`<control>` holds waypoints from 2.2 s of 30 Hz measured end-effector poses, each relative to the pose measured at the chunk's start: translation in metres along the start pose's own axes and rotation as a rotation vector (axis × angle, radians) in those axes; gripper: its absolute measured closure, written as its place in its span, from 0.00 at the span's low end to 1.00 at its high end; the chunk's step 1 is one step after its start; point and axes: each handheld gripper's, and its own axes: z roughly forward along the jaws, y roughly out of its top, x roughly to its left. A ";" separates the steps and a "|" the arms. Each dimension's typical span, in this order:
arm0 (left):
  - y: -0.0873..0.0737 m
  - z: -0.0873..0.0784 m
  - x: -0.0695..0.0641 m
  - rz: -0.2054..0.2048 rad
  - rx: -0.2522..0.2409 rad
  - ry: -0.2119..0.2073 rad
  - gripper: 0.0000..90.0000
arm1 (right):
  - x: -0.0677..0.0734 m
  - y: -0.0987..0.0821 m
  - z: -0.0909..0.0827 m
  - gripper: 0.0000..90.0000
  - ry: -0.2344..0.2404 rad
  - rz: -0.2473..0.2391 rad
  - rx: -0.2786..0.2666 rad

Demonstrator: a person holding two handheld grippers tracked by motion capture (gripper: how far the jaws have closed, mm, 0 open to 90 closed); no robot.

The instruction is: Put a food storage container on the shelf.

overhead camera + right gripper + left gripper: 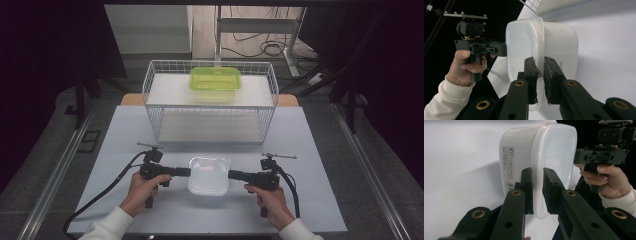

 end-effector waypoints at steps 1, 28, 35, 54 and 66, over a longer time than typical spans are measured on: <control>0.000 0.000 -0.001 0.004 0.001 0.002 0.89 | 0.000 0.001 -0.001 0.89 0.001 -0.011 0.004; 0.024 -0.002 -0.019 0.073 -0.031 0.014 0.88 | 0.011 0.020 -0.014 0.90 -0.005 -0.114 -0.020; 0.039 -0.003 -0.029 0.093 -0.032 0.014 0.88 | 0.012 0.030 -0.022 0.90 -0.002 -0.129 -0.040; 0.077 -0.031 -0.057 0.155 -0.111 0.024 0.88 | 0.045 0.081 -0.033 0.89 -0.002 -0.227 -0.060; 0.093 -0.042 -0.066 0.173 -0.149 0.022 0.88 | 0.063 0.104 -0.037 0.89 -0.007 -0.270 -0.072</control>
